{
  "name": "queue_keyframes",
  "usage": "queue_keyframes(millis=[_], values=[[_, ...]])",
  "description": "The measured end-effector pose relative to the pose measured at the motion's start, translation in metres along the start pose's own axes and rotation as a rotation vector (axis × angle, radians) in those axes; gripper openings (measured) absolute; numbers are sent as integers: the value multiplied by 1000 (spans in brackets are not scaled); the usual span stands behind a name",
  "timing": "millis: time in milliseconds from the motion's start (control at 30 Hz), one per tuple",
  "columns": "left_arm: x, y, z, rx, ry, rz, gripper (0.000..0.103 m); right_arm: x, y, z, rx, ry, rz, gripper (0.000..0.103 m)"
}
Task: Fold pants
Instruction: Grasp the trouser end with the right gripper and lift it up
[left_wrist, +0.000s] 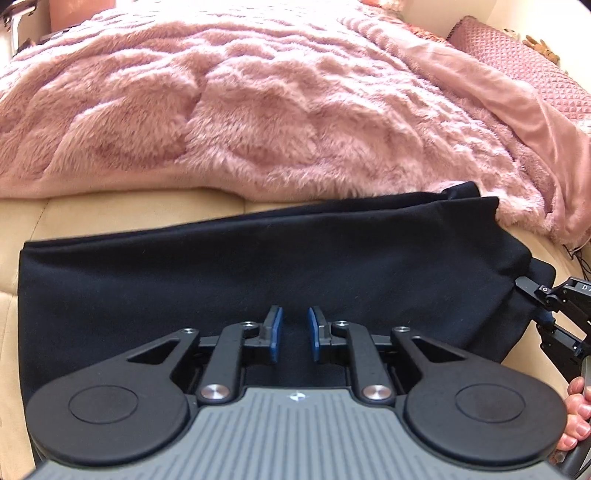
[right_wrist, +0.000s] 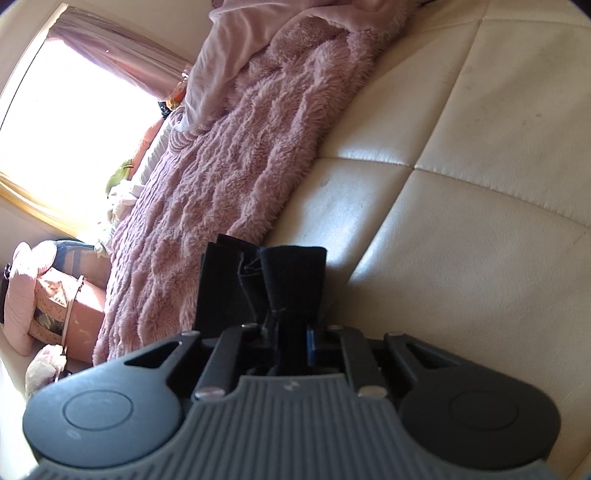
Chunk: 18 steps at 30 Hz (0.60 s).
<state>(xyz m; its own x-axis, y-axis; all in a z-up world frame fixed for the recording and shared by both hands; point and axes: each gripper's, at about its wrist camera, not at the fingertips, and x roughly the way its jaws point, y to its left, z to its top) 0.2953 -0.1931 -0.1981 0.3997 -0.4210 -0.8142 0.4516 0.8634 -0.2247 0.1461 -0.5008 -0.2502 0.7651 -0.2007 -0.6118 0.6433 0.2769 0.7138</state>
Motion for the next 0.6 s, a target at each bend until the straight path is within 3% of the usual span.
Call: queue_keyframes(millis=[133, 367, 600], values=[[16, -7, 21, 20, 13, -34, 19, 0, -1, 1, 4, 4, 11, 8], [55, -9, 61, 6, 17, -12, 18, 1, -2, 3, -5, 7, 38, 8], [50, -12, 63, -19, 8, 1, 18, 0, 4, 5, -36, 0, 56, 8]])
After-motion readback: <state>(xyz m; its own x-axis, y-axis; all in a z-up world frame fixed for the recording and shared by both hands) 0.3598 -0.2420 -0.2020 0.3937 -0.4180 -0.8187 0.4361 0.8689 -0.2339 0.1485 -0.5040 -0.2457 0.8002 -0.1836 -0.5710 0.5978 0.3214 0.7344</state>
